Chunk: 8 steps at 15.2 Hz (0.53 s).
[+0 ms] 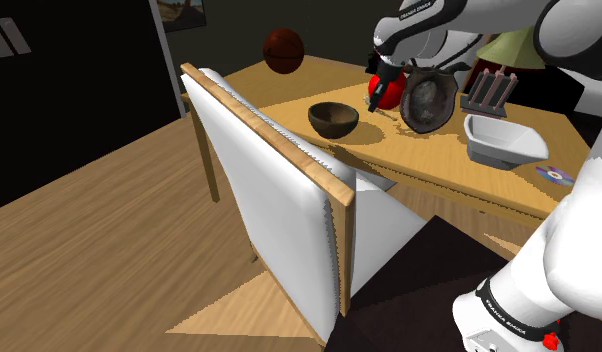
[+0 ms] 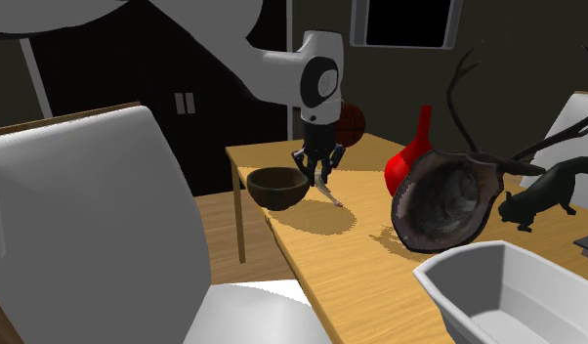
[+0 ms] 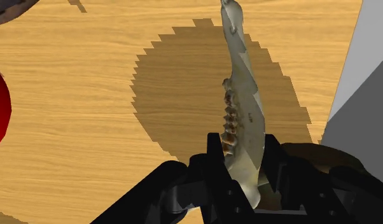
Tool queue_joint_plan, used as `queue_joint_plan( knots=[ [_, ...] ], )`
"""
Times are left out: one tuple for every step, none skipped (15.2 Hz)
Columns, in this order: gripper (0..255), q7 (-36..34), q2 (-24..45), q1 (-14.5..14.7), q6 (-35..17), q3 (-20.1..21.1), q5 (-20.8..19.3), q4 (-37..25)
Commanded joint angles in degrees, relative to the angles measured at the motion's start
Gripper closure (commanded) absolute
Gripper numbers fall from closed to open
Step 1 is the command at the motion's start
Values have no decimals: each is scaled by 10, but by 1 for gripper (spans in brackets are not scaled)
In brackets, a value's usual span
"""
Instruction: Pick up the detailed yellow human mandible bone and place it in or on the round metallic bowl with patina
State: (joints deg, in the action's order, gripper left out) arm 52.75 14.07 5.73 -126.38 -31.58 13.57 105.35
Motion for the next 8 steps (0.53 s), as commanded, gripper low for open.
queue_joint_plan(
  knots=[
    [255, -4, -4, 1, 14, -1, -4, -10],
    [255, -6, -7, 1, 21, -2, -7, -15],
    [255, -7, -9, 2, 27, -3, -9, -20],
    [255, -9, -12, 2, 34, -4, -11, -25],
    [255, -11, -14, 2, 41, -4, -13, -30],
    [255, -13, -16, 2, 48, -5, -15, -35],
    [255, -14, -18, 3, 55, -5, -17, -41],
    [255, -16, -20, 3, 62, -6, -19, -46]
  ],
)
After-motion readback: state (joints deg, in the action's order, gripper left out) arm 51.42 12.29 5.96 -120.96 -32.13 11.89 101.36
